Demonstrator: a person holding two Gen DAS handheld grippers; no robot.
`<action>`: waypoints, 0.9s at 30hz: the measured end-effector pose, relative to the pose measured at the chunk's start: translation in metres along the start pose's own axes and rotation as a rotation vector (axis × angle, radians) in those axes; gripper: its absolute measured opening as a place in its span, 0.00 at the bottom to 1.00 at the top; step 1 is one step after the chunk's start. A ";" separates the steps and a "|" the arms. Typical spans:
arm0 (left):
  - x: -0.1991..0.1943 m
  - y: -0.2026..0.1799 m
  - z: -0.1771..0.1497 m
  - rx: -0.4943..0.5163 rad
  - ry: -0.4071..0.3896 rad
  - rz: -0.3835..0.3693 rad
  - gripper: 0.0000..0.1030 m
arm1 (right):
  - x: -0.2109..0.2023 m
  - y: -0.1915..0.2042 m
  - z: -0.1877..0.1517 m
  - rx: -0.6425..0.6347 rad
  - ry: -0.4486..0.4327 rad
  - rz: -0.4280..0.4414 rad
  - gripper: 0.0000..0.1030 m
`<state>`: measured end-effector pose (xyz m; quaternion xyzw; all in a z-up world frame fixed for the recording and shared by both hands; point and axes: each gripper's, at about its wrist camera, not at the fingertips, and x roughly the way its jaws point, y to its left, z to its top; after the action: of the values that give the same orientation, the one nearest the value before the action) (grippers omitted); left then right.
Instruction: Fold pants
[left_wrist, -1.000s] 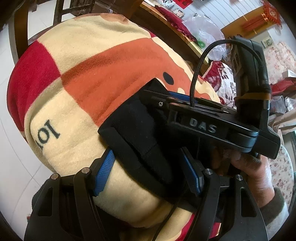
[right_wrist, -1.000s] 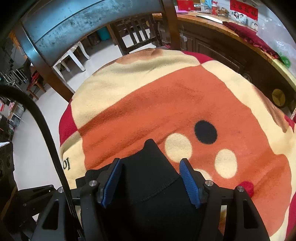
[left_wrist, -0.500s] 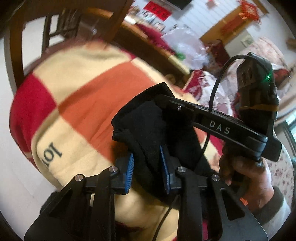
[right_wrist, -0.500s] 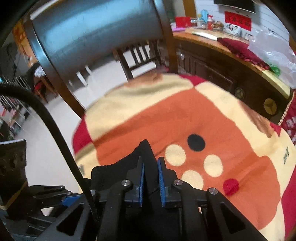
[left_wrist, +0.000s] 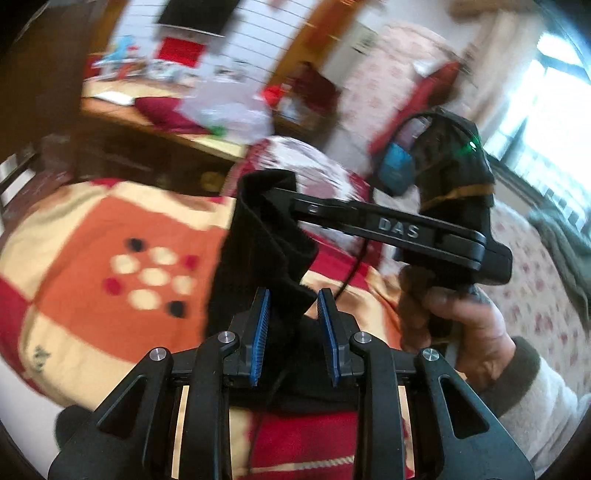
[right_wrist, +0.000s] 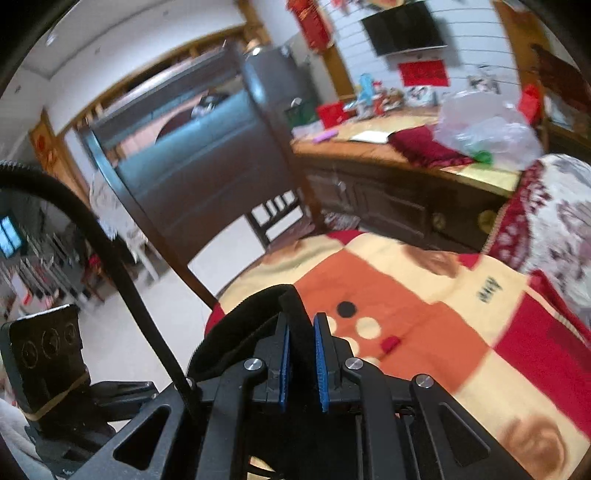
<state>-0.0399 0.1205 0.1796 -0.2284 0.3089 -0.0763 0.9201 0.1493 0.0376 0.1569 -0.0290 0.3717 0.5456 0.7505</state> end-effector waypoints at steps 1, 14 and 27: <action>0.007 -0.012 -0.003 0.025 0.018 -0.021 0.25 | -0.010 -0.004 -0.005 0.016 -0.014 -0.006 0.11; 0.129 -0.075 -0.076 0.137 0.370 -0.145 0.24 | -0.104 -0.137 -0.167 0.447 -0.022 -0.206 0.08; 0.062 -0.062 -0.039 0.166 0.280 -0.099 0.37 | -0.140 -0.110 -0.186 0.548 -0.139 -0.111 0.50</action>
<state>-0.0139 0.0338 0.1476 -0.1536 0.4149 -0.1779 0.8790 0.1257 -0.2015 0.0650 0.1921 0.4507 0.3834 0.7829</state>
